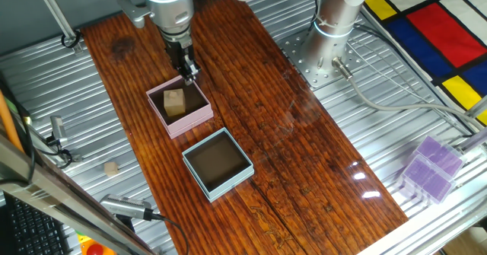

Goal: Move an object from one box to another

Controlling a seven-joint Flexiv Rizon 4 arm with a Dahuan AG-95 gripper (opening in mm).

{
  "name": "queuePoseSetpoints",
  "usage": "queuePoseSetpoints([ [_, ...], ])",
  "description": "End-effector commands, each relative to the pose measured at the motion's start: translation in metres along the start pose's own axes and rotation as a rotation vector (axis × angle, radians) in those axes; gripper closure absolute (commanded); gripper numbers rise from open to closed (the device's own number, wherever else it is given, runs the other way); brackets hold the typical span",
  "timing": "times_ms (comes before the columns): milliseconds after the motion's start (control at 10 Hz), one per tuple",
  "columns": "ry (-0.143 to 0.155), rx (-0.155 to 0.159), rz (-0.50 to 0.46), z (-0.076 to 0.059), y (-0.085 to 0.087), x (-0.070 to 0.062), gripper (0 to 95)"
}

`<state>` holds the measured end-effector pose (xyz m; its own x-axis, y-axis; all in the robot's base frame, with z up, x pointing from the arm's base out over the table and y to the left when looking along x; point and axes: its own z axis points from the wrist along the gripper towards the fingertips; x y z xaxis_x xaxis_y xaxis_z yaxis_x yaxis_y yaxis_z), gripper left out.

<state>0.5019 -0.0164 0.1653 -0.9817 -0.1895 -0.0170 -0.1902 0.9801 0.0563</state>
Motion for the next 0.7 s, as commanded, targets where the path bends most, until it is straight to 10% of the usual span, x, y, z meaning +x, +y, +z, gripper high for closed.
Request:
queuePoseSetpoints([
  [100,-0.009,0.006,-0.026,0.013,-0.012,-0.003,76.0],
  [200,-0.016,0.008,-0.041,0.023,-0.017,-0.007,57.0],
  [700,-0.038,0.022,-0.112,0.055,-0.032,-0.027,57.0],
])
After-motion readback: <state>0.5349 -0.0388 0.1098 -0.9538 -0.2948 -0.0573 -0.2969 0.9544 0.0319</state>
